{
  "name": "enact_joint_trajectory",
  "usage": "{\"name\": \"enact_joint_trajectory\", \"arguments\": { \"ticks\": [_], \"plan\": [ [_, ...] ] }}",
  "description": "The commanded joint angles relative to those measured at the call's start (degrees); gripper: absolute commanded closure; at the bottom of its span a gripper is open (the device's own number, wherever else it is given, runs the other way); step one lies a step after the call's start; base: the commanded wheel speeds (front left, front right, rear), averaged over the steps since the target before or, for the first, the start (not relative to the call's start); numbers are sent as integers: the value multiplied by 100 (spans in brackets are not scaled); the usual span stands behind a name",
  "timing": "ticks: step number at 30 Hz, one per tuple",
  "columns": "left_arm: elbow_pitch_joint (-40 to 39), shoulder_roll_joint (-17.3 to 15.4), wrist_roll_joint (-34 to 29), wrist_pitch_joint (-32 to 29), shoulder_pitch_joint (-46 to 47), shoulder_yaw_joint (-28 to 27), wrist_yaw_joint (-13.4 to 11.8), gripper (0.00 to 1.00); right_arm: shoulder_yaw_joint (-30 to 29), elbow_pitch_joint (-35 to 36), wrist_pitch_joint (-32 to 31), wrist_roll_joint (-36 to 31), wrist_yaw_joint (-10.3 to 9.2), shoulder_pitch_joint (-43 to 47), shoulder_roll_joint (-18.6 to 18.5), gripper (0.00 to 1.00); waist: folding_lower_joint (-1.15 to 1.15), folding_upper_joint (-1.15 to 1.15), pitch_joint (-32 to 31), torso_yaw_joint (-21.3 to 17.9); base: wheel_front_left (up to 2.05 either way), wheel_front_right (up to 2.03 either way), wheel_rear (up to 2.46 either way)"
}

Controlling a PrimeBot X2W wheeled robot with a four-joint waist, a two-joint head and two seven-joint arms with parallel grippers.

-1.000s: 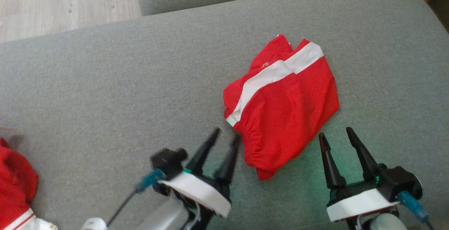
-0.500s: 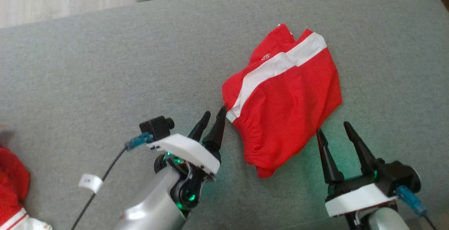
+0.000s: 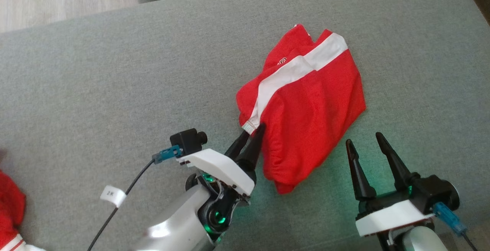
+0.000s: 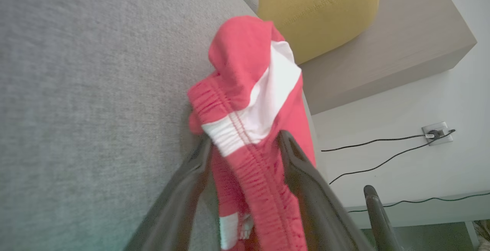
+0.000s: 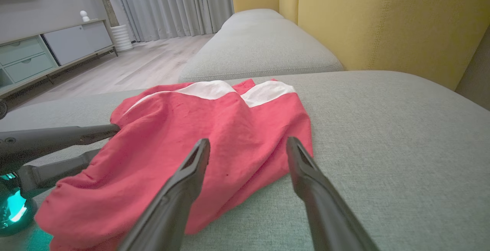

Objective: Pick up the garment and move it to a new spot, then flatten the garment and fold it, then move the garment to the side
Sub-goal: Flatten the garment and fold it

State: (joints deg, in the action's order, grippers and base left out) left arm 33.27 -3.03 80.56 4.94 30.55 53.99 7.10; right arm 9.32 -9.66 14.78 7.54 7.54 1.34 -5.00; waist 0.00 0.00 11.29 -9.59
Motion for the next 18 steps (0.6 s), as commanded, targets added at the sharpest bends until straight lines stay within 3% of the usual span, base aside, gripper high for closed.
{"name": "enact_joint_trajectory", "arguments": {
  "ticks": [1, 2, 5, 12, 18],
  "plan": [
    [-92, 14, 46, 74, 238, -94, 37, 42, 119, 167, 22, -35, -5, -106, -66, 0, 0, 0, -9, -2, 0, 0, 0],
    [-81, 14, 66, 102, 252, -67, 37, 60, 119, 169, 22, -36, -5, -106, -69, 0, 0, 0, -14, -4, 0, 0, 0],
    [-30, 14, 93, 234, 295, -11, 38, 100, 122, 177, 22, -39, -5, -105, -83, 0, 0, 0, -17, -9, 0, 0, 0],
    [-44, 3, -47, 695, 379, 154, 38, 100, 79, 188, 22, -43, -5, -47, -108, 0, 0, 0, -45, 104, 0, 0, 0],
    [-286, -228, -384, 947, 303, 276, 38, 100, 23, 223, 22, -37, -5, 20, -86, 0, 0, 0, -152, 445, 0, 0, 0]
  ]
}}
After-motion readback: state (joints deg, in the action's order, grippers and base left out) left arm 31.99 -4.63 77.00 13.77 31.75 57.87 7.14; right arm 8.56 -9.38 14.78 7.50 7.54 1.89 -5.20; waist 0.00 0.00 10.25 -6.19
